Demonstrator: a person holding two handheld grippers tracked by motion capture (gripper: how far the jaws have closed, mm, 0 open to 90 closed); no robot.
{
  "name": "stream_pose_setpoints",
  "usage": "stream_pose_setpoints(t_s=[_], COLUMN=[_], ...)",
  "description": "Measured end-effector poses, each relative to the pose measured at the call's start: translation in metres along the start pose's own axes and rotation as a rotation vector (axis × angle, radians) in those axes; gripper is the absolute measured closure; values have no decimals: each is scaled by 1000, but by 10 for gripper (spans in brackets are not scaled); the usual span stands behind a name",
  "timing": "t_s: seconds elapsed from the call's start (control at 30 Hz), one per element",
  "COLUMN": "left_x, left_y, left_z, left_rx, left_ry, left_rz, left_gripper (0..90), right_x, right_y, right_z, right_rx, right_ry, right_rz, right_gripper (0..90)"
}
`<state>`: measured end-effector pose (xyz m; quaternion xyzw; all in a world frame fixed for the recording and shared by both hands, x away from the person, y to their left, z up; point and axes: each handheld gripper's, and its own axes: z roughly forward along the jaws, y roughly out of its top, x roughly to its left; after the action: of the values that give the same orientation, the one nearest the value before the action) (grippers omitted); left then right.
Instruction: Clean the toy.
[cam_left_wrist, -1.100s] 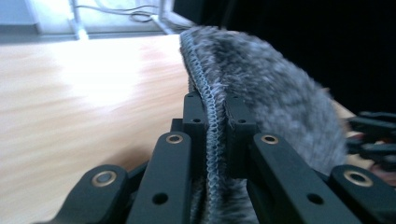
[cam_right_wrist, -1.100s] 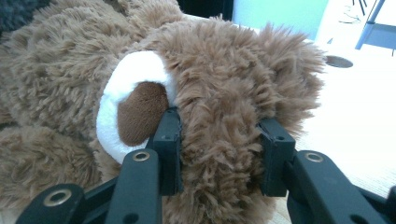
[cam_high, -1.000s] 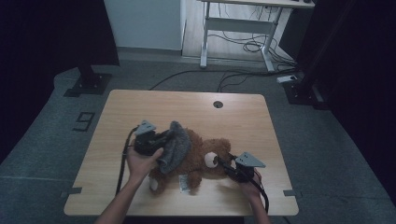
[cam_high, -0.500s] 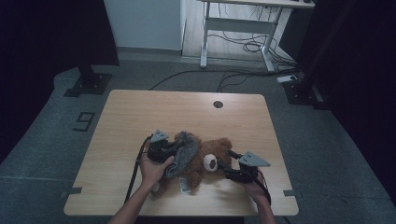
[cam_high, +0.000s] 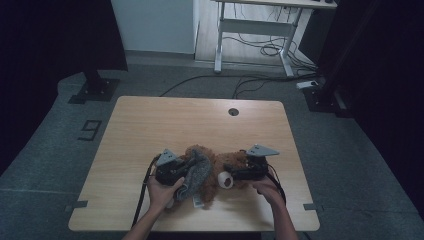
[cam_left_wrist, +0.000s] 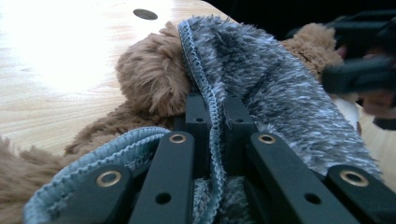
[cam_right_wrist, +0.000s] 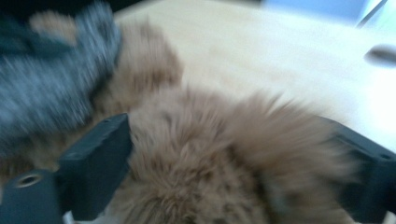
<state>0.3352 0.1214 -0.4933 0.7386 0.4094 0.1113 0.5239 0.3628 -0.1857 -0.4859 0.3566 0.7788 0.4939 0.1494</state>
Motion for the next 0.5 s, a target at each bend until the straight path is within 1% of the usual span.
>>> stream_pose_setpoints(t_s=[0.03,0.07,0.1,0.13,0.2,0.3,0.37,0.47,0.5], left_x=[0,-1,-1,-2,-3,-4,-4,-4,-3], left_y=[-1,-1,-2,-2,-3,-4,-5,-5,-4], left_z=[-1,-2,-2,-3,-4,-5,-5,-4,-4], left_rx=[1,1,-1,0,0,-2,-4,-10,-13], left_ry=[-7,-10,-14,-17,-22,-26,-27,-26,-25], left_rz=[-2,1,7,11,16,19,19,17,14], left_gripper=[833,832,833,832,832,832,831,831,831], right_x=[1,0,-1,-3,-7,-10,-7,-4,-4], right_y=[-2,-5,-8,-12,-19,-24,-26,-27,-27], right_z=[3,6,6,5,6,8,8,7,6], right_rx=[24,34,29,29,41,63,68,68,64], right_ry=[8,26,40,57,88,116,122,110,99], right_rz=[0,17,34,64,110,148,148,148,144], right_gripper=[57,49,48,46,46,63,127,274,320])
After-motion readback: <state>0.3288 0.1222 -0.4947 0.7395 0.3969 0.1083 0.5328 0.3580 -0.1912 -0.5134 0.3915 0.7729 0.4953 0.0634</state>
